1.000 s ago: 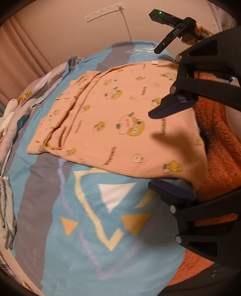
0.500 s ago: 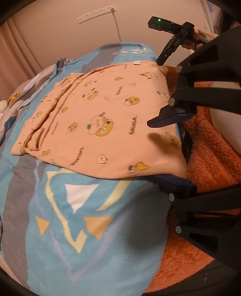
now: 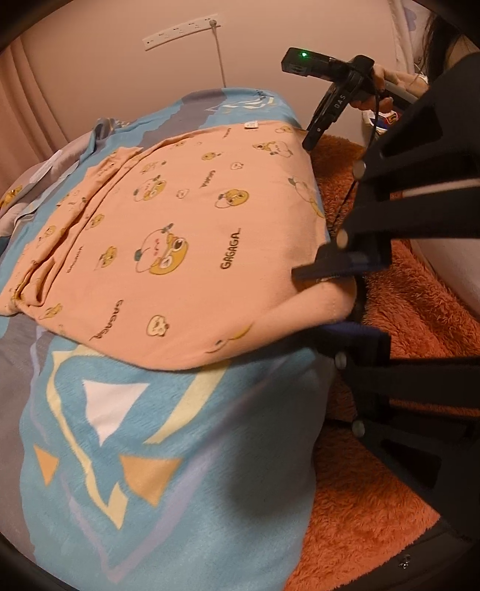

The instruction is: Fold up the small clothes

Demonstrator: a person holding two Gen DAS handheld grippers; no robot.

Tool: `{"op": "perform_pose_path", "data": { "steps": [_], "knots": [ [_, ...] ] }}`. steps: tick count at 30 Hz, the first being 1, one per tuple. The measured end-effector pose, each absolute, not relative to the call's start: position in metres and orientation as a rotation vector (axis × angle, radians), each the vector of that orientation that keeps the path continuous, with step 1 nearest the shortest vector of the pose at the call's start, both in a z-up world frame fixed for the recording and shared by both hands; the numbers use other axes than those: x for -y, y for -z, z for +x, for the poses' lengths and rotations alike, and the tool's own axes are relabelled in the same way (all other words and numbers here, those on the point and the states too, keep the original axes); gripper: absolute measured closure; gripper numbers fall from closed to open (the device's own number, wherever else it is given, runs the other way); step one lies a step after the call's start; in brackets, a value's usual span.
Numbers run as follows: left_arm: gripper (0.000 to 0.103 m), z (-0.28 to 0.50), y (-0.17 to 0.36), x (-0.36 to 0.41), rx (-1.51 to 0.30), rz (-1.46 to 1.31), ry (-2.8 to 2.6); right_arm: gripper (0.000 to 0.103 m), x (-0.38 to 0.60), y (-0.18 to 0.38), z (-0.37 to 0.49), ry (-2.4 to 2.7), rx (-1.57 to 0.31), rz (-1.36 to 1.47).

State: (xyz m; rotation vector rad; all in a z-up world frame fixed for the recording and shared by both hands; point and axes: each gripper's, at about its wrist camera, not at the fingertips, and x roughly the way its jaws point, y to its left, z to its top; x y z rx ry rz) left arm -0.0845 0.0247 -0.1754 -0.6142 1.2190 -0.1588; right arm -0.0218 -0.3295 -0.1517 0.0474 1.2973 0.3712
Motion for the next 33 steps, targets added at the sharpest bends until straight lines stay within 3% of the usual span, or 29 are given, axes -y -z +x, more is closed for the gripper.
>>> {"op": "perform_pose_path", "data": {
  "steps": [6,23,33],
  "knots": [
    [0.095,-0.085,0.16,-0.022,-1.158,-0.616,0.217,0.093,0.324,0.142,-0.021,-0.415,-1.271,0.013],
    [0.096,-0.044,0.115,-0.046,-0.942,-0.788,0.299,0.094,0.312,0.082,0.025,-0.603,-1.053,0.232],
    [0.095,0.013,0.135,-0.078,-0.931,-0.831,0.202,0.094,0.316,0.103,0.088,-0.487,-1.05,0.38]
  ]
}}
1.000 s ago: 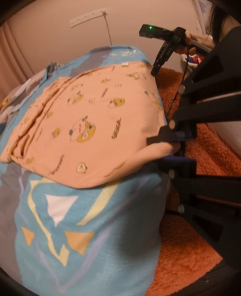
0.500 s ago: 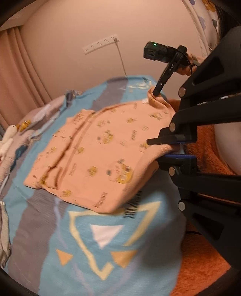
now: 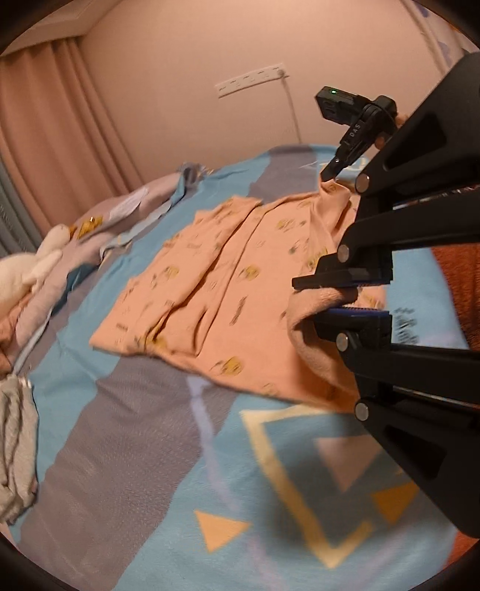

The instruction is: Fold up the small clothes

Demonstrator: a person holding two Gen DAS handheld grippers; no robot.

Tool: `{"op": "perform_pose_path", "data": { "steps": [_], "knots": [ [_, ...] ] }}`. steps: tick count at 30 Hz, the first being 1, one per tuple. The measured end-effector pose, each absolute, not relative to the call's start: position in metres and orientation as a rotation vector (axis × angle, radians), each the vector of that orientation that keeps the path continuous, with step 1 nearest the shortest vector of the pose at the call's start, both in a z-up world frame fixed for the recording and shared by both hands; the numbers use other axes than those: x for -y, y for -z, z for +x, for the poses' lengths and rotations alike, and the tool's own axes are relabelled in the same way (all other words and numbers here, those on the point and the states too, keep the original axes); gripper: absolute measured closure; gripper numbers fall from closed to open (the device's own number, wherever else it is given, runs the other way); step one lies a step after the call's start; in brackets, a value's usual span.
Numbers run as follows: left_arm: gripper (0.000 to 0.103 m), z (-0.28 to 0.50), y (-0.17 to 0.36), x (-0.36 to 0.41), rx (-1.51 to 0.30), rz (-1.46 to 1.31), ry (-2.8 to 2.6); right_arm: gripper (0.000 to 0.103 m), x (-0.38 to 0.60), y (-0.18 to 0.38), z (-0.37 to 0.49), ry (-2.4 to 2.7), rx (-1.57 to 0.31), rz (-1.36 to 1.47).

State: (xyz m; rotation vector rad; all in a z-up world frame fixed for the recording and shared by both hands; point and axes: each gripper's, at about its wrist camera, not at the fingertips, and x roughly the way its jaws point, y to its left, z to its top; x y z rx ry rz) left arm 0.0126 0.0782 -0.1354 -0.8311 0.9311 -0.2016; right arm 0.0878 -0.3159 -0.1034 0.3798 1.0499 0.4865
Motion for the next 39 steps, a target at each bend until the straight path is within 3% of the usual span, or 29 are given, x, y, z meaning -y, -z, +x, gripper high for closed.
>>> {"op": "perform_pose_path", "data": {
  "steps": [14,20,24,28,30,32,36,39],
  "knots": [
    [0.094,0.052,0.155,-0.086,-0.979,-0.8,0.163,0.094,0.324,0.117,0.117,-0.371,-1.059,0.388],
    [0.078,0.055,0.145,-0.091,-0.946,-0.727,0.128,0.094,0.34,0.107,0.122,-0.306,-1.013,0.385],
    [0.076,0.053,0.137,-0.103,-0.922,-0.705,0.079,0.079,0.355,0.096,0.12,-0.242,-0.98,0.367],
    [0.076,0.047,0.135,-0.115,-0.924,-0.723,0.056,0.071,0.352,0.093,0.114,-0.262,-0.996,0.304],
    [0.076,0.046,0.135,-0.115,-0.93,-0.718,0.051,0.059,0.344,0.095,0.112,-0.277,-1.012,0.269],
    [0.076,0.045,0.134,-0.113,-0.933,-0.699,0.053,0.059,0.335,0.098,0.112,-0.299,-1.029,0.244],
    [0.061,0.047,0.135,-0.104,-0.948,-0.654,0.062,0.059,0.315,0.104,0.116,-0.305,-1.054,0.171],
    [0.059,0.051,0.137,-0.098,-0.955,-0.619,0.072,0.059,0.305,0.108,0.122,-0.292,-1.061,0.139]
  ]
}}
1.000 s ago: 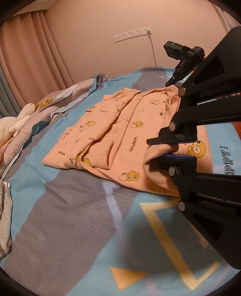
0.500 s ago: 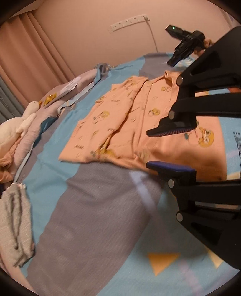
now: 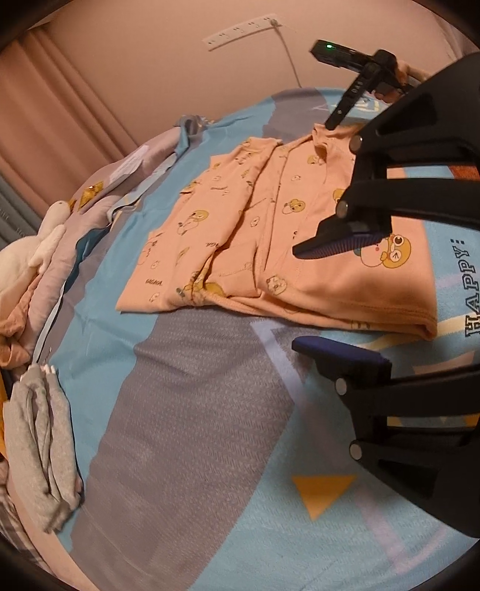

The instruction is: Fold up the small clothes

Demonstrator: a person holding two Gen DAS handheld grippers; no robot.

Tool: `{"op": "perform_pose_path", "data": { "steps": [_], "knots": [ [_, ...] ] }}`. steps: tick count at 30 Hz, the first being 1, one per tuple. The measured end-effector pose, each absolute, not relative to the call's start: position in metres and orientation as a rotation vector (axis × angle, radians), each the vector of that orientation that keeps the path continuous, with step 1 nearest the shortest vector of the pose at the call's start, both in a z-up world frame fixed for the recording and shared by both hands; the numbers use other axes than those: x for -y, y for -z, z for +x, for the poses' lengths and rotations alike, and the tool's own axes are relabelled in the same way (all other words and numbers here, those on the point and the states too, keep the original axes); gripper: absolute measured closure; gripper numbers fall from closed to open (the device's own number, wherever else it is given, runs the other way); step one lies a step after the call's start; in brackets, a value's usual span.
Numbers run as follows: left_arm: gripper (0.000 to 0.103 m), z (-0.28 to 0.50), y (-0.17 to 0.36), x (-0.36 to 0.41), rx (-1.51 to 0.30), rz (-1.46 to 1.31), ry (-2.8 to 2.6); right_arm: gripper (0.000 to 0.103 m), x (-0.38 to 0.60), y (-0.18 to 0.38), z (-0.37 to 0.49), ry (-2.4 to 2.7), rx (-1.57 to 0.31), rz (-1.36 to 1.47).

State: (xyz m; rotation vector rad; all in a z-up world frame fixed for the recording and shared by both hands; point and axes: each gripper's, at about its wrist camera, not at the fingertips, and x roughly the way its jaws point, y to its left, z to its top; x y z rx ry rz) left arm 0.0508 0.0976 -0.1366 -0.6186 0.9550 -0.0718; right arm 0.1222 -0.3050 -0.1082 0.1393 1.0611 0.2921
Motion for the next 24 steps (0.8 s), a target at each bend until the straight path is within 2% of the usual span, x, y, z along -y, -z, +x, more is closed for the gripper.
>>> {"op": "perform_pose_path", "data": {
  "steps": [5,10,11,12,15,18,24],
  "knots": [
    [0.058,0.06,0.143,-0.091,-0.975,-0.581,0.07,0.06,0.296,0.116,0.131,-0.257,-1.077,0.09],
    [0.06,0.074,0.151,-0.084,-0.984,-0.55,0.056,0.076,0.291,0.116,0.132,-0.248,-1.07,0.062],
    [0.061,0.077,0.153,-0.083,-0.992,-0.538,0.045,0.083,0.29,0.117,0.133,-0.239,-1.071,0.05],
    [0.064,0.078,0.155,-0.082,-0.995,-0.527,0.034,0.088,0.29,0.116,0.132,-0.237,-1.068,0.043],
    [0.095,0.08,0.156,-0.082,-0.982,-0.516,0.003,0.093,0.291,0.112,0.129,-0.24,-1.045,0.05],
    [0.095,0.079,0.151,-0.082,-0.963,-0.514,-0.014,0.097,0.294,0.107,0.126,-0.239,-1.032,0.071],
    [0.097,0.069,0.13,-0.079,-0.901,-0.474,-0.025,0.098,0.295,0.085,0.119,-0.262,-0.974,0.102]
  ]
}}
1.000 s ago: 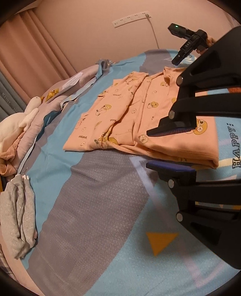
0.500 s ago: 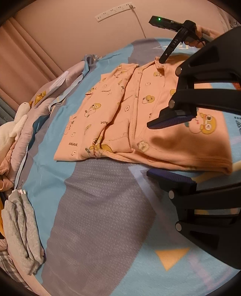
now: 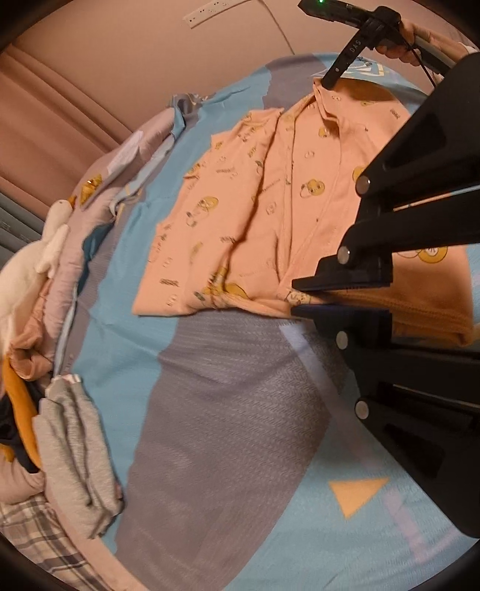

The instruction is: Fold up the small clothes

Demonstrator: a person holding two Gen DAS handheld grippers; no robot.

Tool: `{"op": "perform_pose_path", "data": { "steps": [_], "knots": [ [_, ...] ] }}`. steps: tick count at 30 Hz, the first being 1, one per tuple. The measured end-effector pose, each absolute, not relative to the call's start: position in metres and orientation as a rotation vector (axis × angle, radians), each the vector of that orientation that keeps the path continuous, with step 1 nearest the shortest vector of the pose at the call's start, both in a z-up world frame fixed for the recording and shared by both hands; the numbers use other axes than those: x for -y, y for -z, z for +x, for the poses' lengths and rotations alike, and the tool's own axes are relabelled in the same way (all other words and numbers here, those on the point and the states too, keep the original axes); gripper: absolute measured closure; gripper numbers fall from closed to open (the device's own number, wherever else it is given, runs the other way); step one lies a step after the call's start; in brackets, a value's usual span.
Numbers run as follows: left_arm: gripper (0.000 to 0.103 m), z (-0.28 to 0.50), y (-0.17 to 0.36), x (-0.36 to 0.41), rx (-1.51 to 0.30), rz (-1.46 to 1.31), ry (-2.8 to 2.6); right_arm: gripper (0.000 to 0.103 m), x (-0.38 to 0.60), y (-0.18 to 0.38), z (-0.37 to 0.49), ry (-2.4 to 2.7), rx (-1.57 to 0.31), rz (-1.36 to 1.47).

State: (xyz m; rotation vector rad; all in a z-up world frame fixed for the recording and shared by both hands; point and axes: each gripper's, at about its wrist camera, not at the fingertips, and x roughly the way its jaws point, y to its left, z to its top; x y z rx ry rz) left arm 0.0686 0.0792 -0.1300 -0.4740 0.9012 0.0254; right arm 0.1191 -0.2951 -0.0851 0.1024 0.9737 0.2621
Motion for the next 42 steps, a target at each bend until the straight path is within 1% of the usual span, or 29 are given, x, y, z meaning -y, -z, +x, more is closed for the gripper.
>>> {"op": "perform_pose_path", "data": {
  "steps": [10,24,42],
  "knots": [
    [0.098,0.058,0.103,-0.075,-0.83,-0.502,0.003,0.099,0.297,0.067,0.112,-0.282,-0.916,0.125],
    [0.099,0.055,0.059,-0.079,-0.715,-0.538,0.061,0.099,0.294,0.027,0.118,-0.318,-0.804,0.145],
    [0.099,0.096,0.032,-0.099,-0.645,-0.562,0.061,0.099,0.283,-0.008,0.158,-0.346,-0.712,0.123]
  ]
}}
